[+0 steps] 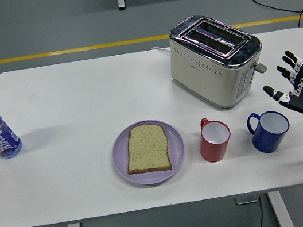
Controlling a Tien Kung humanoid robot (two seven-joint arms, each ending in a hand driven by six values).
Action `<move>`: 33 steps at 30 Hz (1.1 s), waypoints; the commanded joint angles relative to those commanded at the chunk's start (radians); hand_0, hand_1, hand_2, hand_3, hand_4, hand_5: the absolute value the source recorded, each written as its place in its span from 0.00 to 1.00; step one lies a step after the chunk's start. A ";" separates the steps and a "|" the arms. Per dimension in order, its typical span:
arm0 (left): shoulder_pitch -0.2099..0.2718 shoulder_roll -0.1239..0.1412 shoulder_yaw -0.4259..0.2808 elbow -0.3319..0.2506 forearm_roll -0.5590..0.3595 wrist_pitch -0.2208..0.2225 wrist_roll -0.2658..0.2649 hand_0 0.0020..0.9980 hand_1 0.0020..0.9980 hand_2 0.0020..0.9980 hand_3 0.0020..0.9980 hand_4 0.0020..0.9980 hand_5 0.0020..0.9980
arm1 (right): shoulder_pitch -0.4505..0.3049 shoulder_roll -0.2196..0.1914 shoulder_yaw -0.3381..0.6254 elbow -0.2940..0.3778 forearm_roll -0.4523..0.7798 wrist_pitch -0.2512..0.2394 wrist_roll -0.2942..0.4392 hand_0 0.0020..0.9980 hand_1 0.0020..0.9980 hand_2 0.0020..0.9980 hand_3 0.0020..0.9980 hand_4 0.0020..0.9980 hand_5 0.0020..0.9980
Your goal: Pick up the cup,pour liquid into bread,place the cup on the desk
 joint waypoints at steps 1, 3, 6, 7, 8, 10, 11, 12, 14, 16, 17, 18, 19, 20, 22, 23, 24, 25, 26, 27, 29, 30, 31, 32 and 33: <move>0.000 0.000 0.001 0.000 -0.002 0.000 -0.001 0.69 0.76 0.77 0.61 0.40 1.00 | -0.001 0.001 0.010 -0.003 0.037 0.007 -0.011 0.82 0.71 0.74 0.73 0.78 0.21; 0.000 0.000 0.002 0.000 -0.005 0.000 -0.001 0.69 0.76 0.77 0.61 0.40 1.00 | -0.003 0.003 0.029 -0.014 0.114 0.009 -0.030 0.82 0.71 0.74 0.73 0.78 0.21; 0.001 0.000 0.003 0.000 -0.006 0.001 -0.002 0.69 0.76 0.77 0.61 0.40 1.00 | -0.005 0.006 0.054 -0.049 0.167 0.026 -0.053 0.82 0.71 0.74 0.73 0.78 0.21; 0.000 0.000 0.005 -0.001 -0.007 0.001 -0.002 0.69 0.76 0.77 0.61 0.40 1.00 | -0.007 0.008 0.063 -0.059 0.168 0.038 -0.055 0.79 0.69 0.71 0.69 0.67 0.22; 0.000 0.000 0.006 -0.001 -0.009 0.001 -0.003 0.69 0.76 0.77 0.61 0.40 1.00 | -0.007 0.010 0.069 -0.066 0.169 0.044 -0.055 0.79 0.69 0.71 0.69 0.67 0.22; 0.000 -0.001 0.006 0.000 -0.011 0.001 -0.004 0.69 0.76 0.77 0.61 0.40 1.00 | -0.008 0.016 0.083 -0.077 0.174 0.050 -0.052 0.79 0.69 0.71 0.69 0.67 0.22; -0.001 -0.001 0.006 0.000 -0.011 0.001 -0.003 0.69 0.76 0.77 0.61 0.40 1.00 | -0.007 0.017 0.086 -0.080 0.177 0.050 -0.051 0.79 0.69 0.71 0.69 0.67 0.22; -0.001 -0.001 0.006 -0.001 -0.011 0.001 -0.003 0.69 0.76 0.77 0.61 0.40 1.00 | -0.006 0.019 0.088 -0.084 0.196 0.052 -0.055 0.79 0.69 0.71 0.69 0.67 0.22; -0.001 -0.001 0.006 -0.001 -0.010 0.001 -0.002 0.69 0.76 0.77 0.61 0.40 1.00 | -0.005 0.021 0.091 -0.091 0.235 0.058 -0.063 0.77 0.67 0.68 0.64 0.64 0.23; -0.001 -0.001 0.005 -0.001 -0.006 0.002 0.000 0.69 0.76 0.77 0.61 0.40 1.00 | -0.005 0.022 0.093 -0.096 0.281 0.068 -0.077 0.77 0.67 0.68 0.64 0.64 0.23; -0.001 -0.002 0.004 -0.001 -0.005 0.002 0.000 0.69 0.76 0.77 0.61 0.40 1.00 | -0.006 0.023 0.095 -0.098 0.305 0.072 -0.083 0.77 0.67 0.68 0.64 0.64 0.23; -0.001 -0.001 0.004 -0.002 -0.004 0.002 0.000 0.69 0.76 0.77 0.61 0.40 1.00 | -0.007 0.024 0.097 -0.099 0.326 0.075 -0.090 0.77 0.67 0.68 0.64 0.64 0.23; -0.001 -0.001 0.005 -0.002 -0.004 0.001 0.000 0.69 0.76 0.77 0.61 0.40 1.00 | -0.009 0.025 0.098 -0.099 0.342 0.079 -0.097 0.74 0.64 0.66 0.62 0.63 0.24; -0.002 -0.001 0.005 -0.002 -0.004 0.001 0.000 0.69 0.76 0.77 0.61 0.40 1.00 | -0.009 0.026 0.100 -0.099 0.355 0.082 -0.102 0.74 0.64 0.66 0.62 0.63 0.24; -0.002 -0.001 0.003 -0.002 -0.002 0.001 0.000 0.69 0.76 0.77 0.61 0.40 1.00 | -0.009 0.028 0.102 -0.101 0.379 0.082 -0.112 0.74 0.64 0.66 0.62 0.63 0.24; -0.002 -0.001 0.003 -0.002 -0.002 0.001 0.000 0.69 0.76 0.77 0.61 0.40 1.00 | -0.009 0.030 0.103 -0.102 0.405 0.087 -0.125 0.74 0.64 0.66 0.62 0.63 0.24; -0.002 -0.001 0.003 -0.002 -0.002 0.001 0.000 0.69 0.76 0.77 0.61 0.40 1.00 | -0.010 0.031 0.104 -0.102 0.429 0.088 -0.136 0.74 0.64 0.66 0.62 0.63 0.24; -0.002 -0.001 0.003 -0.002 -0.002 0.001 0.000 0.69 0.76 0.77 0.61 0.40 1.00 | -0.010 0.032 0.105 -0.102 0.469 0.089 -0.151 0.70 0.59 0.63 0.59 0.61 0.21; -0.002 -0.001 0.003 -0.002 -0.002 0.001 0.000 0.69 0.76 0.77 0.61 0.40 1.00 | -0.010 0.032 0.105 -0.102 0.489 0.089 -0.156 0.70 0.59 0.63 0.59 0.61 0.21; -0.003 -0.001 0.002 -0.002 -0.002 0.001 -0.001 0.69 0.76 0.77 0.61 0.40 1.00 | -0.010 0.034 0.110 -0.103 0.530 0.093 -0.181 0.70 0.59 0.63 0.59 0.61 0.21; -0.004 -0.001 0.002 -0.002 -0.001 0.001 -0.001 0.69 0.76 0.77 0.61 0.40 1.00 | -0.009 0.034 0.118 -0.110 0.585 0.103 -0.217 0.70 0.59 0.63 0.59 0.61 0.21; -0.004 -0.001 0.001 -0.002 0.000 0.001 0.000 0.69 0.76 0.77 0.61 0.40 1.00 | -0.009 0.034 0.123 -0.113 0.604 0.106 -0.231 0.70 0.59 0.63 0.59 0.61 0.21; -0.005 -0.001 0.001 -0.002 0.001 0.001 0.000 0.69 0.76 0.77 0.61 0.40 1.00 | -0.010 0.035 0.126 -0.114 0.619 0.108 -0.242 0.70 0.59 0.63 0.59 0.61 0.21; -0.004 -0.001 0.000 -0.003 0.001 0.002 0.000 0.69 0.76 0.77 0.61 0.40 1.00 | -0.011 0.037 0.134 -0.117 0.646 0.113 -0.258 0.69 0.58 0.63 0.58 0.60 0.18; -0.004 -0.001 0.000 -0.003 0.001 0.002 0.000 0.69 0.76 0.77 0.61 0.40 1.00 | -0.011 0.038 0.137 -0.117 0.653 0.114 -0.262 0.69 0.58 0.63 0.58 0.60 0.18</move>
